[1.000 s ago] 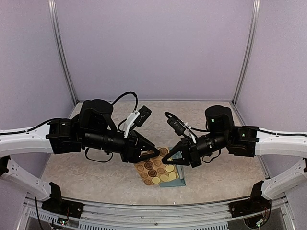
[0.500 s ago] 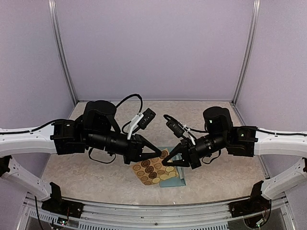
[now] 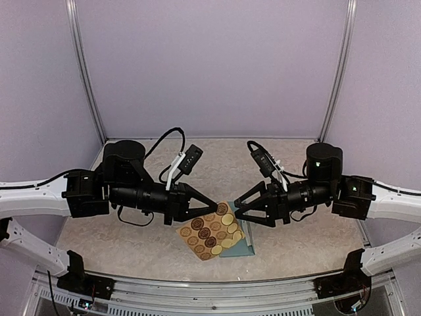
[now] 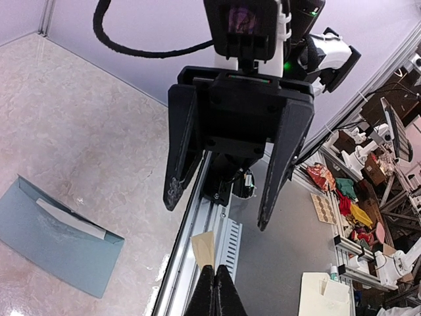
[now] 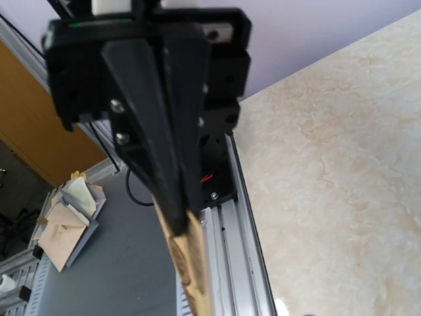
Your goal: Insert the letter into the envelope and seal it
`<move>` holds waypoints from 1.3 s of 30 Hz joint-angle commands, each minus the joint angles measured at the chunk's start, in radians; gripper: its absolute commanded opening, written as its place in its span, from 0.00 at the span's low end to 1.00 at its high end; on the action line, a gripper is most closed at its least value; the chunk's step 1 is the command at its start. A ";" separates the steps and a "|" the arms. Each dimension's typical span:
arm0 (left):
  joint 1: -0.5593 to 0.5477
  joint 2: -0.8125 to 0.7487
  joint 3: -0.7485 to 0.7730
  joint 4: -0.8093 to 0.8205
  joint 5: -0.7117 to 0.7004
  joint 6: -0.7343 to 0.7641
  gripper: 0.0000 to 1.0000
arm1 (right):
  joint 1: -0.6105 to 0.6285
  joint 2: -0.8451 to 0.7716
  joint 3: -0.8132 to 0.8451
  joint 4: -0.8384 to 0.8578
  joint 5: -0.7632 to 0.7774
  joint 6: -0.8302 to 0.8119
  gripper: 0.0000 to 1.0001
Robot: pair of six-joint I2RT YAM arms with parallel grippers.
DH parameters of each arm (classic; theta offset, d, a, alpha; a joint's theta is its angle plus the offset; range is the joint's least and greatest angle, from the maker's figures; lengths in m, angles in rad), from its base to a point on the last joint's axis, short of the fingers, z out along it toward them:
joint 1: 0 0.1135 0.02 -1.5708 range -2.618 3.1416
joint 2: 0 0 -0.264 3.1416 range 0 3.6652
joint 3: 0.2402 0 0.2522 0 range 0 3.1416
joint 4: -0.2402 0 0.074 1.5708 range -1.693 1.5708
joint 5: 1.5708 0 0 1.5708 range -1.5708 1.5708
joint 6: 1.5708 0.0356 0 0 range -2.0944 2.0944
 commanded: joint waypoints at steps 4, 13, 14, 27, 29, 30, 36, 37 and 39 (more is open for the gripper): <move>-0.003 -0.021 -0.014 0.078 0.024 -0.024 0.00 | -0.009 0.019 -0.041 0.100 -0.028 0.053 0.56; -0.004 -0.017 -0.012 0.080 0.026 -0.029 0.00 | -0.009 0.046 -0.034 0.160 -0.081 0.068 0.27; -0.005 -0.017 -0.011 0.080 0.025 -0.029 0.00 | -0.009 0.047 -0.035 0.165 -0.082 0.069 0.26; -0.006 -0.012 -0.012 0.074 0.021 -0.031 0.00 | -0.008 0.061 -0.032 0.187 -0.094 0.073 0.03; -0.006 -0.008 -0.012 0.059 0.008 -0.027 0.00 | -0.009 0.057 -0.034 0.194 -0.086 0.075 0.00; -0.007 -0.005 -0.011 0.055 -0.002 -0.023 0.00 | -0.009 0.052 -0.036 0.200 -0.081 0.074 0.00; -0.006 -0.021 0.028 -0.073 -0.203 0.020 0.39 | -0.008 -0.006 -0.047 0.117 0.093 0.065 0.00; -0.006 -0.032 0.040 -0.103 -0.259 0.034 0.44 | -0.009 -0.014 -0.045 0.081 0.140 0.064 0.00; -0.007 -0.056 0.070 -0.175 -0.378 0.063 0.50 | -0.011 -0.021 -0.035 0.007 0.214 0.065 0.00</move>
